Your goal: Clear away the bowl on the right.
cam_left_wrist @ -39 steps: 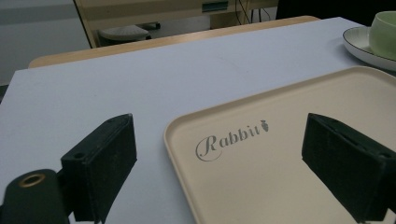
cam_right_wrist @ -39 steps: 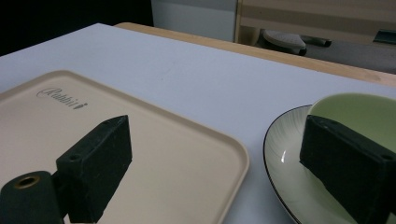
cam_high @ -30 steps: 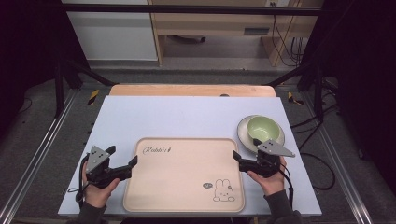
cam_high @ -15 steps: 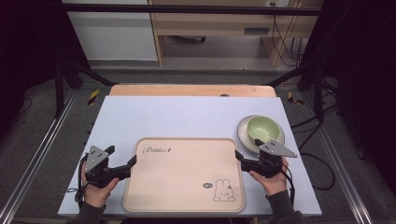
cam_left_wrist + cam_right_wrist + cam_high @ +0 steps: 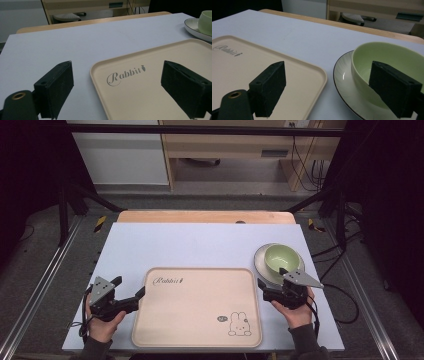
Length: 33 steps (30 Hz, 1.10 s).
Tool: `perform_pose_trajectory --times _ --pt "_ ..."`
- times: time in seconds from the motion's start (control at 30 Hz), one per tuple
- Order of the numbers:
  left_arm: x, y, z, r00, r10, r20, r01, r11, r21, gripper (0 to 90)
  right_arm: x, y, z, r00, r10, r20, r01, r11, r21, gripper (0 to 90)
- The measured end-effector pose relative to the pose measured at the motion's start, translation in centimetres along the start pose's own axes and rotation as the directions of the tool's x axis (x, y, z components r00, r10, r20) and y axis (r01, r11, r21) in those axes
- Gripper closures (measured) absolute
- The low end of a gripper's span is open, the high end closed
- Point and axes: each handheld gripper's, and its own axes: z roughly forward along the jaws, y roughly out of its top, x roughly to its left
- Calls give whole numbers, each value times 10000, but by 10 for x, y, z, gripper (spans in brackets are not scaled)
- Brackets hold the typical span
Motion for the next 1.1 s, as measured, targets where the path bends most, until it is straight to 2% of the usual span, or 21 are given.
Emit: perform_pose_trajectory --times 0.3,0.77,1.1 --pt "1 -1 1 10000 -24 -7 24 10000 33 107 -6 2 -3 9991 23 417 -25 10000 43 155" --pt "3 -2 2 10000 -57 -14 57 9999 87 108 -17 6 -8 9973 436 585 -440 9990 63 160" --pt "4 -3 3 10000 -51 -9 51 9999 99 108 -26 10 -10 9955 522 787 -533 9985 114 161"
